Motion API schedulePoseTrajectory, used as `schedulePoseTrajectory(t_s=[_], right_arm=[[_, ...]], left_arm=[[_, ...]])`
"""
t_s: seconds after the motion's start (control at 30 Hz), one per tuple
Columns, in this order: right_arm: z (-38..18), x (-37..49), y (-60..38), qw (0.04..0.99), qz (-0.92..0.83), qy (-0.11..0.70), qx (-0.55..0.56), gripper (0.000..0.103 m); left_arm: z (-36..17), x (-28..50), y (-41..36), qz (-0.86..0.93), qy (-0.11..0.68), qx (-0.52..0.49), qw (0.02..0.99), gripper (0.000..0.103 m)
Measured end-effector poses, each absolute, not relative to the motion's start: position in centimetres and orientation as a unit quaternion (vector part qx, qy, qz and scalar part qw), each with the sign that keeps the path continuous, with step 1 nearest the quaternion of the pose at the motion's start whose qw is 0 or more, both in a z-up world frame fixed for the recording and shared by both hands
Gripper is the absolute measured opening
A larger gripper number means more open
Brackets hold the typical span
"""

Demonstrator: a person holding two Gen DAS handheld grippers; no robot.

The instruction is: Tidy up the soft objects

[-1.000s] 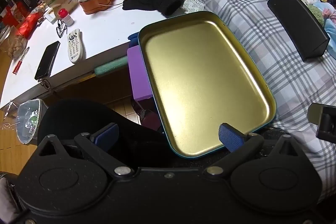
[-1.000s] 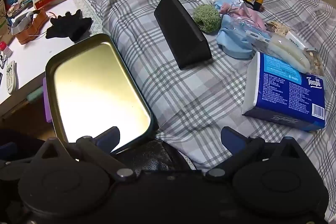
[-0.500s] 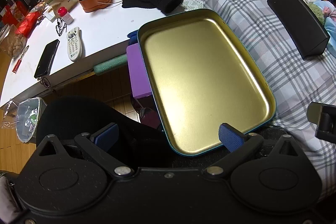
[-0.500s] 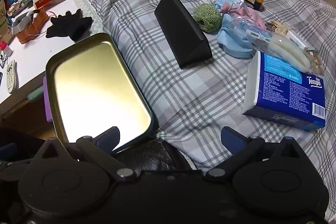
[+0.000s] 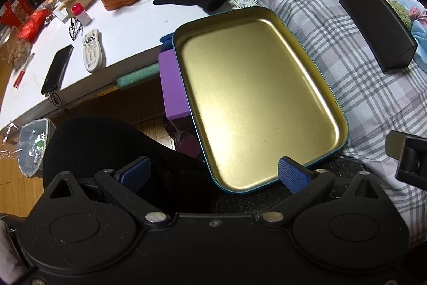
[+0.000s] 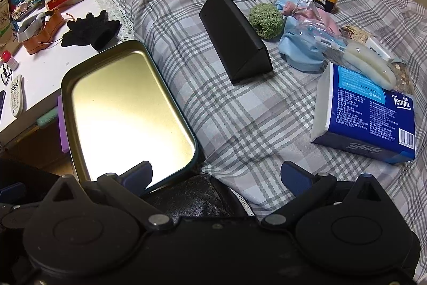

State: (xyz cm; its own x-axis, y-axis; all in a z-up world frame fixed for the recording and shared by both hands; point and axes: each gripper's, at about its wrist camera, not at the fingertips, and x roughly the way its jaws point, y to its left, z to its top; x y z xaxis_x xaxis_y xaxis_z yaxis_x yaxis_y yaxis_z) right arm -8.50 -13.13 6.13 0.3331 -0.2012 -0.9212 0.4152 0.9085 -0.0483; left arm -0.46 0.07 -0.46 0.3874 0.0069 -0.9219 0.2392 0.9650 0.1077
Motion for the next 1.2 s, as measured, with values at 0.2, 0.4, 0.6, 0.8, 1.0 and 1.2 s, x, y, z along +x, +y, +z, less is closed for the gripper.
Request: schedulePoseTrajectory(t_s=[0.2,0.4,0.6,0.8,1.0,1.2], right_arm=[[6.3,-8.7,-13.1,0.811,-0.192,0.544,0.098,0.103],[6.3,-8.6,-13.0,0.810,-0.194,0.544,0.095,0.103],[6.2,-8.5,-12.7,0.810,-0.193,0.547,0.089,0.103],[6.0,-8.3,-12.6,0.811,-0.192,0.546,0.087,0.103],[6.2,-8.2,-12.8,0.815,-0.190,0.541,0.089,0.102],[7.4,-8.6,-14.4,0.830,-0.199,0.512,0.099,0.102]], left_arm=[[-0.5,-0.4,0.2,-0.078,0.557,0.103,0.820,0.099],[-0.4,-0.4,0.3,-0.083,0.558,0.095,0.820,0.099],[-0.5,-0.2,0.5,-0.091,0.564,0.086,0.816,0.099],[-0.7,0.0,0.6,-0.093,0.567,0.082,0.814,0.099],[-0.5,0.1,0.4,-0.100,0.565,0.074,0.815,0.098],[0.1,0.3,-0.5,-0.118,0.558,0.072,0.818,0.098]])
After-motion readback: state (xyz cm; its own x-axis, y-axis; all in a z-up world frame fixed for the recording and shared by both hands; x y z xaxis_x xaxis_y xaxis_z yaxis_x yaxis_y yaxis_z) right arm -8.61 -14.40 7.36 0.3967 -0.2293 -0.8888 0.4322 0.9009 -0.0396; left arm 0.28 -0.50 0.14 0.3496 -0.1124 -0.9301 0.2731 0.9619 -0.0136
